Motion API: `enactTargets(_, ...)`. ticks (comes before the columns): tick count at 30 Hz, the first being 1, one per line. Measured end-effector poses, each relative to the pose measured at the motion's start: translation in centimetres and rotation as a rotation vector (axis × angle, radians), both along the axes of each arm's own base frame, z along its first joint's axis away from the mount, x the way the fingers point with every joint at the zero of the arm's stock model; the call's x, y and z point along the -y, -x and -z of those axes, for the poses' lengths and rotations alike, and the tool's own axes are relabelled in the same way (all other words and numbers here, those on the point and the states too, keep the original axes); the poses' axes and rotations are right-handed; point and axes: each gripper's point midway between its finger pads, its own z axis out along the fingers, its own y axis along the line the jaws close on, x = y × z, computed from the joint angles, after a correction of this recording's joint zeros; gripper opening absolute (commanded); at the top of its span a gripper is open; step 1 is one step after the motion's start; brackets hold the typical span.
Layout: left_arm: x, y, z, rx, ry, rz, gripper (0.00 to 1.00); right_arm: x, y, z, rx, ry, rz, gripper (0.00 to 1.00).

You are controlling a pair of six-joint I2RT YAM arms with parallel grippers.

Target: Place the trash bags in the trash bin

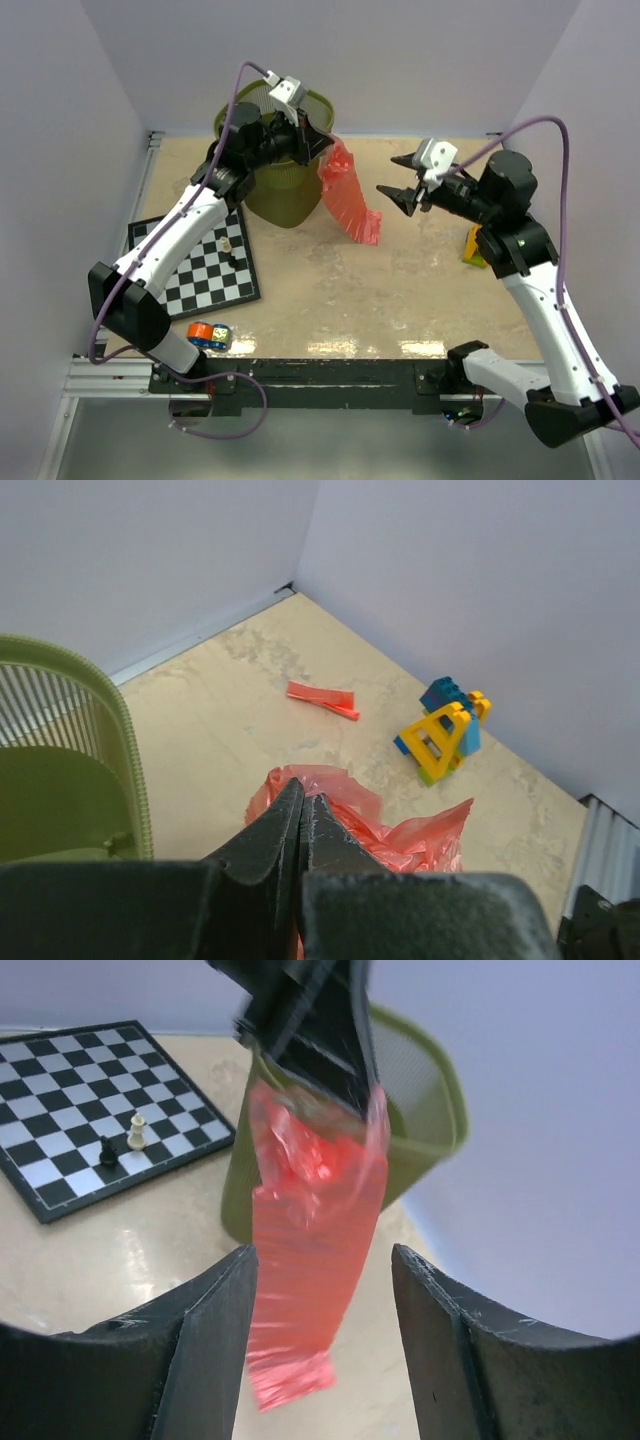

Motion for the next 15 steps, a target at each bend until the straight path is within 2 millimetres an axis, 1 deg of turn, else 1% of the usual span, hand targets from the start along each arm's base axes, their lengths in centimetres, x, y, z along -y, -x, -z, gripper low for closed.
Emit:
enactTargets(2,0.2,0.1,-0.1,-0.027,0.024,0.024,0.00,-0.8,1.0,-0.9,0.099,0.042,-0.048,0.58)
enactTargets(4,0.5,0.4,-0.3,-0.046,0.047,0.053,0.00,-1.6,1.1,-1.0,0.150,0.078,-0.080,0.57)
enactTargets(7,1.1,1.1,-0.8,-0.065,0.075,0.099,0.00,-3.3,0.1,0.5,0.181,0.140,-0.119,0.52)
enactTargets(10,1.5,1.7,-1.6,-0.070,0.099,0.137,0.00,-5.3,-1.4,3.5,0.163,0.222,-0.148,0.47)
enactTargets(13,1.6,2.1,-2.4,-0.068,0.117,0.162,0.00,-6.6,-2.1,5.7,0.150,0.288,-0.160,0.47)
enactTargets(15,1.7,2.3,-2.9,-0.061,0.128,0.175,0.00,-7.0,-2.1,6.2,0.161,0.311,-0.160,0.53)
